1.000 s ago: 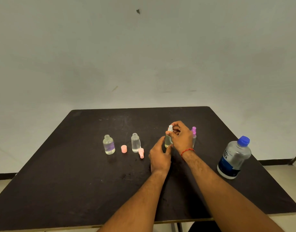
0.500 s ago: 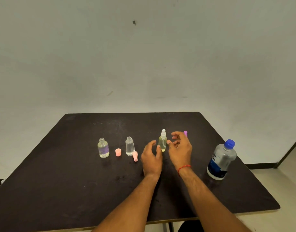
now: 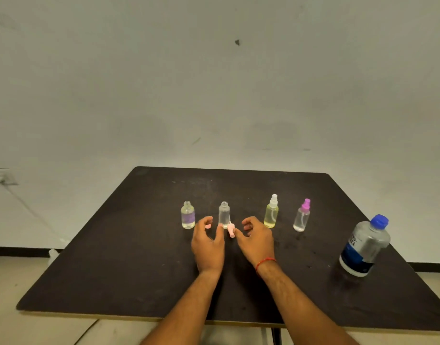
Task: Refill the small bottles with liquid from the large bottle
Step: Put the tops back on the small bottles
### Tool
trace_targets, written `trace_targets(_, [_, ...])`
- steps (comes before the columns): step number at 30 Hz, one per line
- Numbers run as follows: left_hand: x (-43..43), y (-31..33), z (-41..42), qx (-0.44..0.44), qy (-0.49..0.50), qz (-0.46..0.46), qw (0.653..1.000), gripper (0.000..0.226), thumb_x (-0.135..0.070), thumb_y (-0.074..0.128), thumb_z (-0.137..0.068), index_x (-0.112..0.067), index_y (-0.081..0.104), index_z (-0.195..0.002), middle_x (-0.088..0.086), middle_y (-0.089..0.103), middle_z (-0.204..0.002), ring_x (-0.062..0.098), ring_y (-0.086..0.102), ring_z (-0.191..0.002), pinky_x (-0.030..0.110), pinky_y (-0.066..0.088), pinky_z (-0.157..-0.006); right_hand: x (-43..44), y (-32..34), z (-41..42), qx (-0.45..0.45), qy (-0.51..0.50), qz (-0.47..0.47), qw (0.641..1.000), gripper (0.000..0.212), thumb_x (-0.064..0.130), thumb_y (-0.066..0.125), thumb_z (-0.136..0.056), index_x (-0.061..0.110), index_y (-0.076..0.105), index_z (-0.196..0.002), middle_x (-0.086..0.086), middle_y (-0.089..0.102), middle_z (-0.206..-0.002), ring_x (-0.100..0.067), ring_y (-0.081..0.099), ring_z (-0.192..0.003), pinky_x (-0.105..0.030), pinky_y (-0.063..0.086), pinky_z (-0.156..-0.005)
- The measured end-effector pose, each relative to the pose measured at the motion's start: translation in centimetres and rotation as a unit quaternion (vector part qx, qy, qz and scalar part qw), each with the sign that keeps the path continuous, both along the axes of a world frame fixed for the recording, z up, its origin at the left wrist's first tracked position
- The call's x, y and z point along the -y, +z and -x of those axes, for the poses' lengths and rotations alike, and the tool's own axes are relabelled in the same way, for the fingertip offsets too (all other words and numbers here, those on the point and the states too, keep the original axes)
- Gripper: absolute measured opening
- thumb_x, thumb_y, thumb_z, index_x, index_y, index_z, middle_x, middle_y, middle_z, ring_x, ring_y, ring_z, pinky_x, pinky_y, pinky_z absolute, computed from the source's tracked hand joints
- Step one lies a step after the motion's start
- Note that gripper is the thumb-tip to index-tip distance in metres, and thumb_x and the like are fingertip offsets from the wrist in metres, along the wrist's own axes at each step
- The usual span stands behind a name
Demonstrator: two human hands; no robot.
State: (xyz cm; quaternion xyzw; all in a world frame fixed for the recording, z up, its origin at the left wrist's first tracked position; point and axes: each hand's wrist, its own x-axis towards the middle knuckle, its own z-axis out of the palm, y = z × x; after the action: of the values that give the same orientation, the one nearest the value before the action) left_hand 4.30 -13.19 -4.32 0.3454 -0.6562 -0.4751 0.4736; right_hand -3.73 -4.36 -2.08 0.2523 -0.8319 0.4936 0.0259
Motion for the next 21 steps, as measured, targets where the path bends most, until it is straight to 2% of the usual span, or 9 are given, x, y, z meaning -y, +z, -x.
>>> trace_targets(5, [0.7, 0.5, 0.7, 0.061, -0.058, 0.005, 0.996, 0.052, -0.029, 0.075, -0.09, -0.017, 0.058, -0.139, -0.003, 0.062, -0.136, 0.014, 0.057, -0.126, 0.035, 0.049, -0.106, 2.5, -0.7, 0.0, -0.044, -0.005, -0.071, 0.997, 0.016, 0.036, 0.065, -0.083, 0.022, 0.059, -0.085, 0.008, 0.06, -0.077, -0.012, 0.059, -0.075, -0.03, 0.052, -0.066])
trace_targets(10, [1.8, 0.6, 2.2, 0.084, -0.072, -0.007, 0.994, 0.064, -0.037, 0.077, -0.088, -0.018, 0.052, -0.145, -0.001, 0.059, -0.143, 0.017, 0.055, -0.131, 0.03, 0.046, -0.106, 3.6, -1.5, 0.4, -0.059, -0.02, -0.101, 0.993, 0.013, 0.024, 0.057, -0.085, 0.019, 0.052, -0.074, 0.004, 0.057, -0.075, -0.02, 0.055, -0.076, -0.037, 0.049, -0.067])
trace_targets(14, [2.2, 0.7, 3.3, 0.099, -0.071, 0.0, 0.993, 0.059, -0.037, 0.077, -0.088, -0.016, 0.058, -0.14, -0.001, 0.064, -0.136, 0.014, 0.059, -0.124, 0.024, 0.044, -0.103, 3.3, -1.7, 0.6, -0.054, -0.038, -0.089, 0.994, 0.02, 0.026, 0.063, -0.084, 0.019, 0.051, -0.069, 0.003, 0.056, -0.073, -0.02, 0.055, -0.074, -0.034, 0.048, -0.064])
trace_targets(17, [2.4, 0.6, 3.8, 0.094, -0.076, 0.01, 0.993, 0.033, -0.03, 0.076, -0.089, -0.018, 0.068, -0.119, -0.006, 0.072, -0.106, 0.013, 0.064, -0.102, 0.038, 0.053, -0.096, 2.5, -1.0, 0.9, -0.046, -0.069, -0.067, 0.994, 0.019, 0.027, 0.067, -0.08, 0.021, 0.053, -0.07, 0.006, 0.058, -0.07, -0.016, 0.056, -0.068, -0.025, 0.04, -0.057])
trace_targets(21, [2.6, 0.2, 3.9, 0.096, -0.078, 0.024, 0.992, 0.028, -0.029, 0.075, -0.09, -0.023, 0.069, -0.116, -0.003, 0.074, -0.104, 0.018, 0.068, -0.1, 0.042, 0.056, -0.091, 0.6, 1.3, 1.0, -0.051, -0.106, -0.003, 0.993, 0.015, 0.019, 0.073, -0.076, 0.02, 0.058, -0.077, 0.005, 0.061, -0.068, -0.009, 0.055, -0.058, -0.014, 0.034, -0.051])
